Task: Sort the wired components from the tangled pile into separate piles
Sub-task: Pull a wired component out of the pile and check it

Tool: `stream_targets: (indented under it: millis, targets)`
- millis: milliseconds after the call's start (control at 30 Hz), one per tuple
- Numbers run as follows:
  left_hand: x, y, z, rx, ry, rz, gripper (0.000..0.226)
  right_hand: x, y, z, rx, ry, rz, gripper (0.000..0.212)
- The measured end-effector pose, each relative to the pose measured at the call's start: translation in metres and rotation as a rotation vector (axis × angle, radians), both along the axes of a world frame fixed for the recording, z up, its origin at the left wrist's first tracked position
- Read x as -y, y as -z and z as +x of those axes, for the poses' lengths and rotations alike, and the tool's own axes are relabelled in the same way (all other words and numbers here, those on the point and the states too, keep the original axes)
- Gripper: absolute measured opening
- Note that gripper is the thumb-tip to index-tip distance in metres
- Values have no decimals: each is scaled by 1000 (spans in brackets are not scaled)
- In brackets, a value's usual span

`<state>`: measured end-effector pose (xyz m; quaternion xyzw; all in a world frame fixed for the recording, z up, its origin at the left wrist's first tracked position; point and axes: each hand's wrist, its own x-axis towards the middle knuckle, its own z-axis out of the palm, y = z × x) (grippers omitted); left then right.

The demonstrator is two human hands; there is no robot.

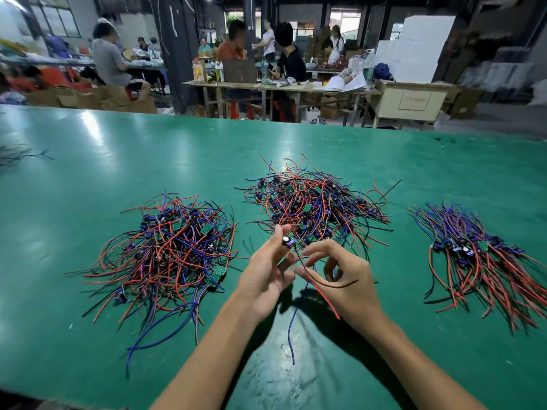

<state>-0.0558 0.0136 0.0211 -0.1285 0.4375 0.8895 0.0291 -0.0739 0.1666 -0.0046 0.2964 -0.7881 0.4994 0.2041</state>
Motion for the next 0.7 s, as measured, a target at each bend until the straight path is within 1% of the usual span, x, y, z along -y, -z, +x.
stream_targets:
  millis: [100, 233, 300, 400, 467, 533, 633, 700]
  targets:
    - [-3, 3, -1, -8, 11, -23, 21, 1, -1, 4, 126, -12, -83, 24]
    - [-7, 7, 1, -38, 40, -89, 28, 6, -7, 5, 317, -33, -344, 13]
    - [-9, 8, 1, -65, 27, -98, 29, 7, -10, 4, 422, -20, -464, 13]
    - [-14, 8, 2, -168, -17, -192, 28, 5, -18, 1, 561, 24, -637, 20]
    - [-15, 9, 3, -258, -90, -289, 23, -1, -25, -3, 716, 7, -789, 24]
    - [-14, 10, 2, -318, -172, -363, 20, -9, -31, -7, 840, -41, -910, 19]
    - [-7, 11, 1, -340, -251, -397, 18, -22, -38, -12, 891, -97, -975, 12]
    - [-3, 9, 0, -320, -295, -396, 23, -31, -41, -17, 886, -104, -988, 11]
